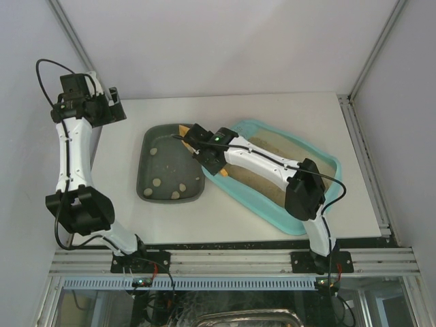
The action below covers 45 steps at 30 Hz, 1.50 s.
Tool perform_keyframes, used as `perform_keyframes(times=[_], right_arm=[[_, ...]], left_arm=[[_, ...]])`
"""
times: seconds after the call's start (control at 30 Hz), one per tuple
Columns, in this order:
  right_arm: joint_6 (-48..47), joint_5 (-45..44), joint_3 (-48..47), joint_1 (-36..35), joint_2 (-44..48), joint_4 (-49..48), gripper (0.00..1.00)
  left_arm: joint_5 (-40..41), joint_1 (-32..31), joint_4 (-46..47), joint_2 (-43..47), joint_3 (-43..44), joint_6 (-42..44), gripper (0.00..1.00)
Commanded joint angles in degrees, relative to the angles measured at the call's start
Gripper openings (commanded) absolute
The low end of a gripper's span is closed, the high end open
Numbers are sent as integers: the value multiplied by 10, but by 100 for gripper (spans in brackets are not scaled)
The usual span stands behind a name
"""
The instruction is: Clean the litter box
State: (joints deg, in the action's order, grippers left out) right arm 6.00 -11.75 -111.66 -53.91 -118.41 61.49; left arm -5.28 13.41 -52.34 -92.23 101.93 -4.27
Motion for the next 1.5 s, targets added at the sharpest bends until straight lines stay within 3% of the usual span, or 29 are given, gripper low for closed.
perform_keyframes(times=[0.0, 0.23, 0.57, 0.73, 1.07, 1.3, 1.47], right_arm=[[-28, -43, -26, -31, -26, -26, 0], [-45, -132, -27, -70, -36, -27, 0], [-58, -175, -30, -96, -39, -29, 0], [-57, -215, -31, -96, -30, -31, 0], [-81, -222, -9, -71, 36, -68, 0], [-34, -220, -9, -35, 103, -55, 0], [70, -150, 2, 56, 191, -25, 0]], left_arm=[[2, -1, 34, 14, -2, -13, 100], [-25, -1, 50, 1, 5, -14, 100], [-78, -11, 98, 36, -63, -19, 100], [-84, -19, 102, 32, -52, -27, 100], [-72, -30, 105, 36, -37, -36, 100], [-116, -56, 105, 49, -44, -30, 100], [-102, -129, 105, 56, -57, 19, 100]])
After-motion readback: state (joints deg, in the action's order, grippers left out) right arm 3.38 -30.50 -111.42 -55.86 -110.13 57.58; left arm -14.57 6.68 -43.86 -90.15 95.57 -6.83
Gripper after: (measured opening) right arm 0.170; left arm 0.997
